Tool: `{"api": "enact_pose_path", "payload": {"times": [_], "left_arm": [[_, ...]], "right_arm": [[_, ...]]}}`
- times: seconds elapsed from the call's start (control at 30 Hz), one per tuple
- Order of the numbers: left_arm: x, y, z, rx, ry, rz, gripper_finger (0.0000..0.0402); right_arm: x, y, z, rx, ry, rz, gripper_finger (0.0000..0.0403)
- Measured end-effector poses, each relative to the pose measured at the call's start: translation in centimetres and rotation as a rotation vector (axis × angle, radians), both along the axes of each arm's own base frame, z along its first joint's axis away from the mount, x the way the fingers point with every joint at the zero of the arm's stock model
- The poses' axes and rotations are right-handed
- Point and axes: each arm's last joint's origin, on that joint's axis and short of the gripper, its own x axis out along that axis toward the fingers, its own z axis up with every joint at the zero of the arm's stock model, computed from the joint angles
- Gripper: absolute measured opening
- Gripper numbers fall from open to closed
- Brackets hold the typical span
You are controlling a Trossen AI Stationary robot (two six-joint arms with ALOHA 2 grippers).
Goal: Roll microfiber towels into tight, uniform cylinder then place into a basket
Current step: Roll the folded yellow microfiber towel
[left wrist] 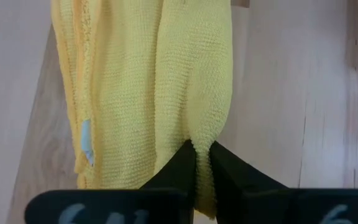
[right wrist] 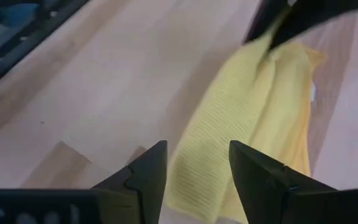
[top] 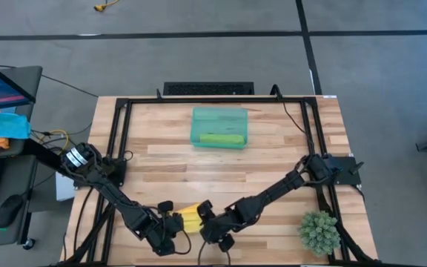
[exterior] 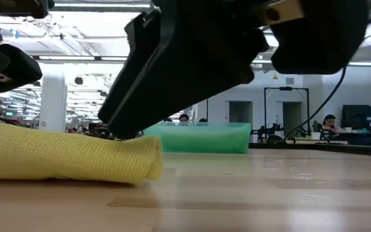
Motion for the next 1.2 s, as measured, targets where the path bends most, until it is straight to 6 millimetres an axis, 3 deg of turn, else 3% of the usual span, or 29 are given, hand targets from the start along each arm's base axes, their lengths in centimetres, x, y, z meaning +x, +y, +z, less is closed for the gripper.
{"api": "enact_pose_path", "payload": {"times": [0.27,0.6,0.83,1.0,1.2], "left_arm": [[0.0,0.0,0.0,0.008,-0.003,-0.001,0.0019],[0.0,0.1,0.0,0.018,-0.014,0.007,0.002],[0.1,0.1,0.1,0.02,-0.034,0.031,0.002],[0.2,0.1,0.2,0.01,-0.039,0.04,0.002],[0.2,0.1,0.2,0.007,-0.038,0.048,0.002]], "right_arm": [[-0.2,-1.0,-1.2,0.031,0.057,-0.088,0.0193],[-0.5,-0.7,-1.3,0.05,0.054,-0.098,0.0194],[0.0,-0.5,-3.5,0.05,0.063,-0.112,0.0192],[0.0,-0.8,-3.7,0.075,0.08,-0.196,0.0193],[0.4,-1.5,-3.8,0.162,0.097,-0.339,0.0154]]}}
